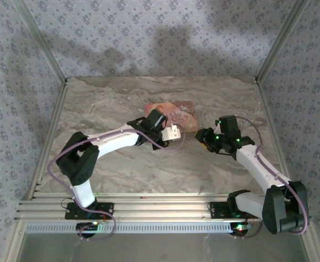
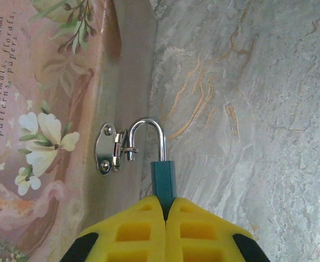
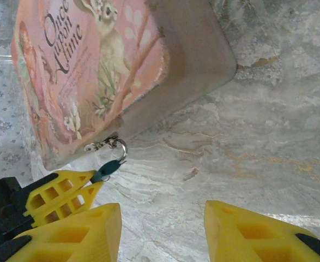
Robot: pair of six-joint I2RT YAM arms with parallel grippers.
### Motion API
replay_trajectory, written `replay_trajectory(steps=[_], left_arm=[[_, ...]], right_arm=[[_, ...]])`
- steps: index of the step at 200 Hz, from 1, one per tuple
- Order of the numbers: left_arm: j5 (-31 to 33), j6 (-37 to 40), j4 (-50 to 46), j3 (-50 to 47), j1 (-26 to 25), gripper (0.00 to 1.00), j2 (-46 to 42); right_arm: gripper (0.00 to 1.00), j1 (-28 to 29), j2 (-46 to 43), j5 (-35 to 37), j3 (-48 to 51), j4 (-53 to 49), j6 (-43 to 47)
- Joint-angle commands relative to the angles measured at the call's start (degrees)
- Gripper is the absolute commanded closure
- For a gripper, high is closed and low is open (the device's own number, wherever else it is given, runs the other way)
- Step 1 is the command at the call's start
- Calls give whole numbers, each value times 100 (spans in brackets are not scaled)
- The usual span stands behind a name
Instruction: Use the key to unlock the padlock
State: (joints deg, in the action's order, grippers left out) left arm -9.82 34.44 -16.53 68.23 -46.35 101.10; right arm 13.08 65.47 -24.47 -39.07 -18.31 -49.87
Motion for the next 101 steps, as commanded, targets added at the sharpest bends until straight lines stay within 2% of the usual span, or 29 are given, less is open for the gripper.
replay_trajectory(steps=[1, 55, 101], left_arm=[[160, -42, 129, 133, -96, 100, 15], [336, -159, 634, -93, -256, 100, -199], [271, -25, 832, -95, -241, 100, -55]], right_arm=[[56, -32, -190, 113, 132, -130, -14], [56, -22, -368, 122, 312, 77, -228], [56, -25, -520, 408, 261, -260, -7]])
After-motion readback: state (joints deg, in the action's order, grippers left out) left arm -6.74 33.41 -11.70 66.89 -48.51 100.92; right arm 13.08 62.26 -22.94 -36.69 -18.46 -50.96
